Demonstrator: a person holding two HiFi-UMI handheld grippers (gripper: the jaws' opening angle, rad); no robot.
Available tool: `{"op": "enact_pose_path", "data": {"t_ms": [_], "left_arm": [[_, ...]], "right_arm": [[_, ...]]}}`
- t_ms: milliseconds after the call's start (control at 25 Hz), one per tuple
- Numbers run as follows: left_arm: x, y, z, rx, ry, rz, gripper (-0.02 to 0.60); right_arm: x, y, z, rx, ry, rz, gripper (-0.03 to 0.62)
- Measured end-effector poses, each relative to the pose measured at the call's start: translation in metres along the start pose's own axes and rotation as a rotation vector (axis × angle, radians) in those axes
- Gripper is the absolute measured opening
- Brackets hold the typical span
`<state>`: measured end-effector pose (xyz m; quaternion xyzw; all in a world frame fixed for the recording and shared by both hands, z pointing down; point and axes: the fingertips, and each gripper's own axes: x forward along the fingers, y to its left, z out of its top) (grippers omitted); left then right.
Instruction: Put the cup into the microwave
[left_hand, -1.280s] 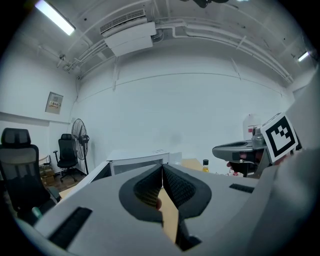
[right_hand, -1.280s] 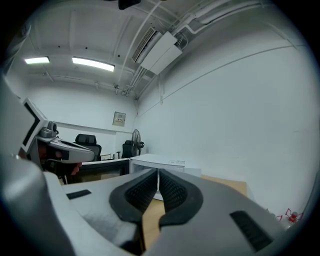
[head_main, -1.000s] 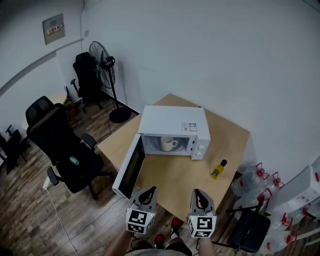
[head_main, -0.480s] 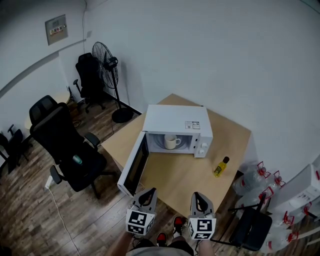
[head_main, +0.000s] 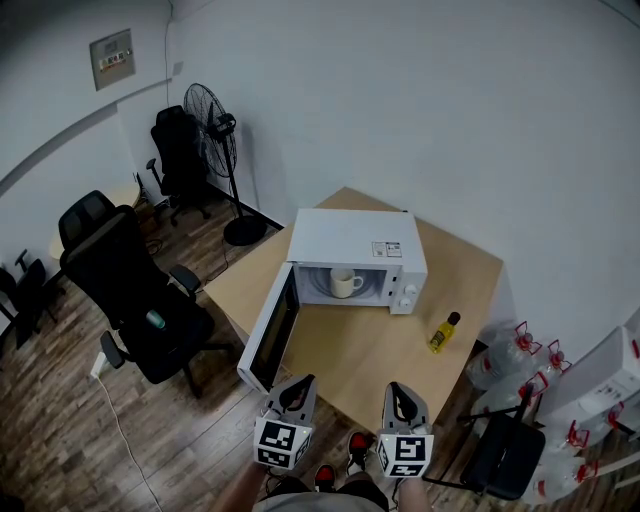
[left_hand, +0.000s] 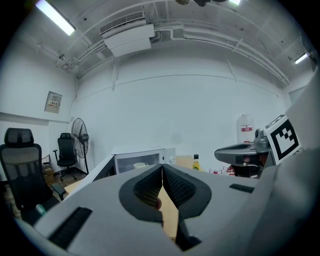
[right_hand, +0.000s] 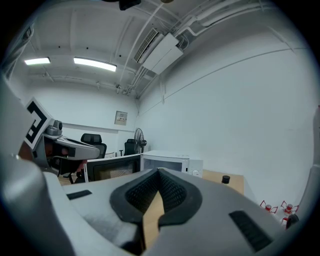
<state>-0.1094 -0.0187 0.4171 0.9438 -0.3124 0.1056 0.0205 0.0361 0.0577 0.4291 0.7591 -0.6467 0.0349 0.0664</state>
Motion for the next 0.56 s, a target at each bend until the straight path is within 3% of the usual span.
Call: {"op": "enact_pose_path", "data": {"t_ms": [560], "left_arm": [[0.0004, 0.0065, 0.0017, 0.003, -0.005, -0.004, 0.023]], "right_arm": [[0.0045, 0.007, 0.003, -0.003, -0.008, 0.001, 0.017]]}}
